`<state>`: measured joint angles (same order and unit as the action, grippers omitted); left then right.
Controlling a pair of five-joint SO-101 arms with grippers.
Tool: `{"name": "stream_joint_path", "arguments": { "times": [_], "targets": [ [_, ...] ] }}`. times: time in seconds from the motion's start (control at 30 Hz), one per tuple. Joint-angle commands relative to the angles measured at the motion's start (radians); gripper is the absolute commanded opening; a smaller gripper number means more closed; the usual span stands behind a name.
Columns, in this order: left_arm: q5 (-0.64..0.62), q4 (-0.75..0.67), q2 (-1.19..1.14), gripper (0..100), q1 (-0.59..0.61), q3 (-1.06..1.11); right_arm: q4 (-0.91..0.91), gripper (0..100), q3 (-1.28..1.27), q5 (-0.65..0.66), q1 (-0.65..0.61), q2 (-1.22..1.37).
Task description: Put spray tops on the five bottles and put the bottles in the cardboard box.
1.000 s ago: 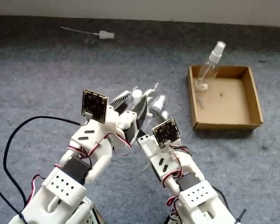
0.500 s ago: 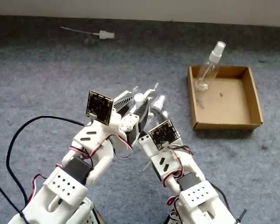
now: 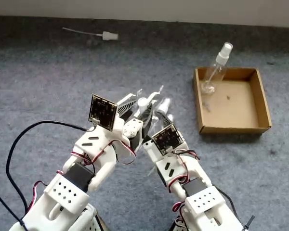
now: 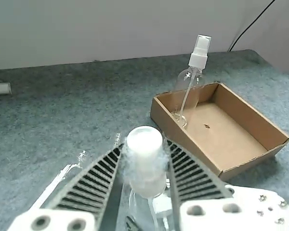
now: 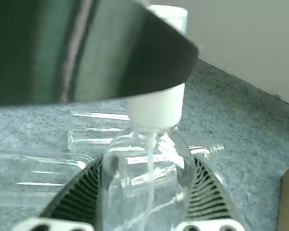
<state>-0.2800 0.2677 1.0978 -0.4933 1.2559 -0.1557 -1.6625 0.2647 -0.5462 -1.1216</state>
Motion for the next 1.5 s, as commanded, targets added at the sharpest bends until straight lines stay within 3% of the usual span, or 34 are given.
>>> {"name": "stream_joint_path", "arguments": {
  "times": [0.0, 0.27, 0.6, 0.73, 0.9, 1.0, 1.17, 1.23, 1.47],
  "targets": [
    [0.110, 0.046, -0.001, 14, 0.012, 0.002, -0.030, 4.1, -0.051, 0.009, 0.008, -0.024],
    [0.114, 0.066, 0.062, 17, 0.111, -0.002, -0.030, 4.1, -0.051, 0.009, 0.012, -0.024],
    [0.115, 0.454, 0.415, 16, 0.111, -0.019, -0.028, 4.1, -0.051, 0.009, 0.012, -0.024],
    [0.115, 0.522, 0.489, 16, 0.111, -0.018, -0.028, 4.1, -0.051, 0.009, 0.012, -0.024],
    [0.112, 0.522, 0.550, 16, 0.111, 0.081, -0.030, 4.1, -0.050, 0.008, 0.070, -0.024],
    [0.110, 0.493, 0.607, 16, 0.105, 0.185, -0.030, 4.1, -0.044, -0.089, 0.131, -0.024],
    [0.110, 0.396, 0.728, 0, 0.102, 0.318, -0.028, 4.1, -0.044, -0.183, 0.165, -0.024],
    [0.110, 0.371, 0.742, 4, 0.101, 0.354, -0.028, 4.1, -0.042, -0.187, 0.165, -0.024],
    [0.110, 0.362, 0.730, 0, -0.038, 0.426, -0.028, 4.1, 0.013, -0.187, 0.160, -0.022]
  ]
}}
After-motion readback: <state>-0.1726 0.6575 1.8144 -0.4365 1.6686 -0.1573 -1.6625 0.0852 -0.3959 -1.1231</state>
